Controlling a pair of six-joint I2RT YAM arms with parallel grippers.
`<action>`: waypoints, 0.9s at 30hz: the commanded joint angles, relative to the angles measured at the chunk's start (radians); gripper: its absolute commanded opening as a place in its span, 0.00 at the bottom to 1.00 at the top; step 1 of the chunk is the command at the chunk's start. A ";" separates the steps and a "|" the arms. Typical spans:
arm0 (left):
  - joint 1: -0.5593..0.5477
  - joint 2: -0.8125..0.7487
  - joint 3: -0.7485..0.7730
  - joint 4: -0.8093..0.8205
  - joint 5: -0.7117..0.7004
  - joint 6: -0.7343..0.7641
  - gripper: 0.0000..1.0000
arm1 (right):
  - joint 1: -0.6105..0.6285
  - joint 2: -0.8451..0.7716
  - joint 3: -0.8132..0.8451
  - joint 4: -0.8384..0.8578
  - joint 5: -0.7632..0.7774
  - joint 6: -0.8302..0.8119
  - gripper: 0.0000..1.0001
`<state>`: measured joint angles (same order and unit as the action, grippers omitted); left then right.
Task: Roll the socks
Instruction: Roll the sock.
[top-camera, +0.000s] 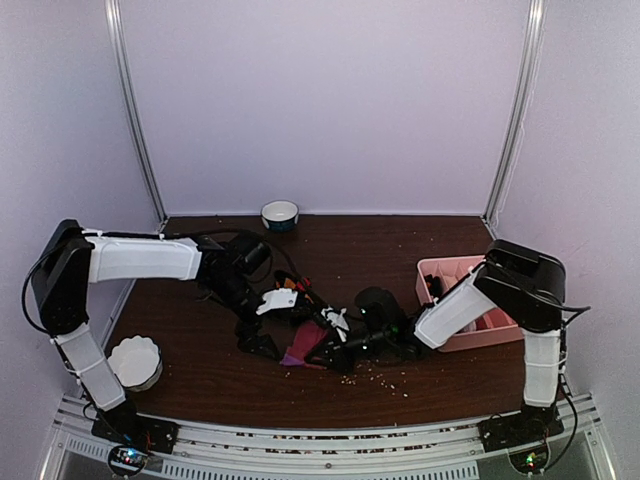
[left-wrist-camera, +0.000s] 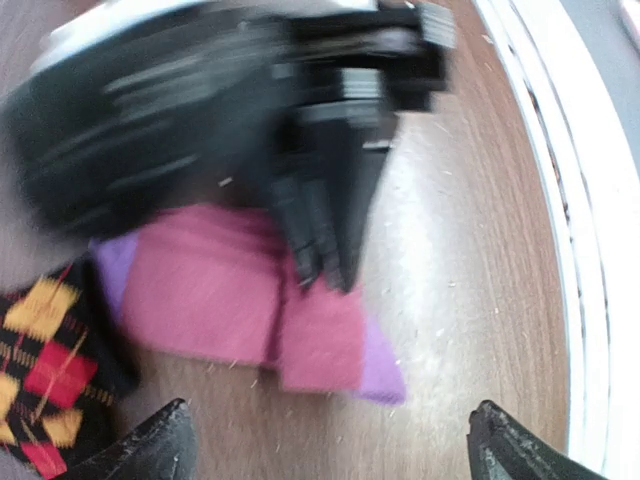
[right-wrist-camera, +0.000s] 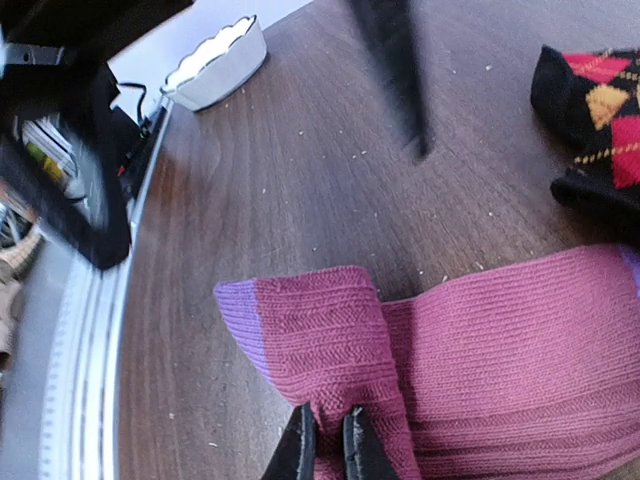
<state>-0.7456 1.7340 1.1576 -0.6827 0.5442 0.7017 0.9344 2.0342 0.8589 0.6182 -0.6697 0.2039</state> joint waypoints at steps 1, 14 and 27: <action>-0.074 0.001 -0.051 0.084 -0.072 0.097 0.93 | -0.040 0.122 -0.030 -0.193 -0.065 0.186 0.06; -0.159 0.088 -0.022 0.179 -0.239 0.077 0.64 | -0.082 0.170 -0.033 -0.099 -0.117 0.369 0.05; -0.138 0.187 0.074 0.067 -0.258 -0.026 0.13 | -0.083 0.132 -0.143 0.119 -0.080 0.445 0.27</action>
<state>-0.9066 1.8824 1.1812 -0.5556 0.2386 0.7227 0.8604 2.1239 0.8295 0.8505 -0.8265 0.6167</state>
